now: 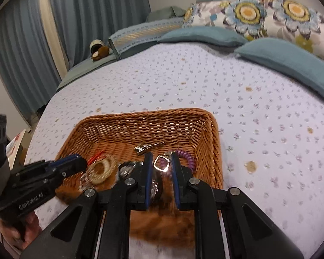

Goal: Organize jewelry

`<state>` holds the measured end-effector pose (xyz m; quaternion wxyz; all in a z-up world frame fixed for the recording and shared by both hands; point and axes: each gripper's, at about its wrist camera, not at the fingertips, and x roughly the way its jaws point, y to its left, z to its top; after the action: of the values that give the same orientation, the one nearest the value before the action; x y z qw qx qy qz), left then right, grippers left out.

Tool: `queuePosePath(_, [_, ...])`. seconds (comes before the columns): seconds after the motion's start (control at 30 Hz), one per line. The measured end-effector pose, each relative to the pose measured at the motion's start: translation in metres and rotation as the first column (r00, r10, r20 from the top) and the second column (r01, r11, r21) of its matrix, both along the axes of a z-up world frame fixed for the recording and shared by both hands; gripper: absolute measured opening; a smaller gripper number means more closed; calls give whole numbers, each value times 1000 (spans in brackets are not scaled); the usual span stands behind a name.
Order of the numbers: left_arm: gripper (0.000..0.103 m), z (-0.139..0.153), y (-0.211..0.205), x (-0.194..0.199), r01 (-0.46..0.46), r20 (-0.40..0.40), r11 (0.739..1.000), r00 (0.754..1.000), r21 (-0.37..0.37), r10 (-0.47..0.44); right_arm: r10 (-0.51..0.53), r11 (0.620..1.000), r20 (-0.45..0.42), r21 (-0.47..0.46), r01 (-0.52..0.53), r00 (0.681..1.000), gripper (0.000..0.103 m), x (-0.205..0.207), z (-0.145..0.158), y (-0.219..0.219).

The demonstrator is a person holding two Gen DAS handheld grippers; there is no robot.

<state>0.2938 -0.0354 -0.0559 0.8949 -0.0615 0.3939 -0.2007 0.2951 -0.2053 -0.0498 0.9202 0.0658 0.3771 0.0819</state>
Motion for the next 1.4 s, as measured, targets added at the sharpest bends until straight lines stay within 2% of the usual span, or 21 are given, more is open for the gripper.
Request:
queuePosePath(0.17, [12, -13, -4, 11, 15, -19, 1000, 1000, -18, -15, -17, 1000, -18, -24, 17, 1000, 19, 15, -10, 3])
queuePosePath(0.2, [12, -14, -2, 11, 19, -21, 999, 1000, -40, -20, -27, 999, -24, -20, 27, 999, 19, 15, -12, 2])
queuePosePath(0.23, [17, -14, 3, 10, 28, -24, 996, 999, -83, -30, -39, 999, -35, 0, 39, 999, 20, 16, -13, -1])
queuePosePath(0.3, [42, -11, 10, 9, 19, -26, 991, 999, -132, -23, -39, 998, -50, 52, 42, 998, 21, 14, -13, -7])
queuePosePath(0.33, [58, -8, 13, 7, -1, -11, 992, 1000, -129, 0, -44, 997, -49, 61, 47, 998, 23, 12, -13, -10])
queuePosePath(0.37, [61, -4, 15, 4, -21, 14, 993, 1000, -118, 22, -51, 997, -42, 53, 54, 998, 29, 8, -10, -11])
queuePosePath(0.4, [61, 0, 17, 2, -27, 34, 994, 999, -108, 31, -55, 998, -32, 43, 56, 998, 35, 4, -8, -12])
queuePosePath(0.43, [61, 4, 19, 0, -27, 36, 994, 999, -107, 31, -55, 998, -24, 34, 56, 998, 37, 0, -5, -12])
queuePosePath(0.57, [61, 16, 20, -14, -42, 52, 996, 998, -77, 46, -56, 998, -1, 31, 56, 998, 37, -23, 11, -13])
queuePosePath(0.67, [61, 30, 17, -38, -37, 84, 999, 996, -34, 39, -45, 998, 36, 41, 44, 998, 37, -59, 29, -10])
queuePosePath(0.77, [61, 46, 15, -74, -23, 111, 1000, 994, -16, 25, -31, 999, 69, 37, 28, 997, 38, -96, 44, -3])
queuePosePath(0.87, [63, 59, 14, -119, -10, 129, 1000, 992, 0, 9, -39, 999, 132, -22, 42, 991, 39, -147, 58, 9])
queuePosePath(0.93, [66, 61, 14, -148, -37, 148, 999, 989, 36, 32, -51, 996, 168, -58, 62, 985, 40, -175, 61, 15])
queuePosePath(1.03, [71, 56, 14, -188, -98, 158, 992, 984, 77, 85, -87, 990, 192, -91, 106, 977, 43, -213, 58, 22])
queuePosePath(1.17, [71, 34, 11, -221, -167, 126, 981, 980, 96, 155, -113, 987, 186, -88, 131, 976, 47, -238, 41, 23])
queuePosePath(1.27, [71, 20, 11, -226, -187, 115, 978, 978, 96, 176, -108, 979, 180, -149, 136, 978, 47, -240, 24, 28])
queuePosePath(1.4, [71, 10, 10, -223, -224, 125, 966, 970, 128, 208, -129, 980, 155, -131, 150, 979, 47, -234, 12, 22])
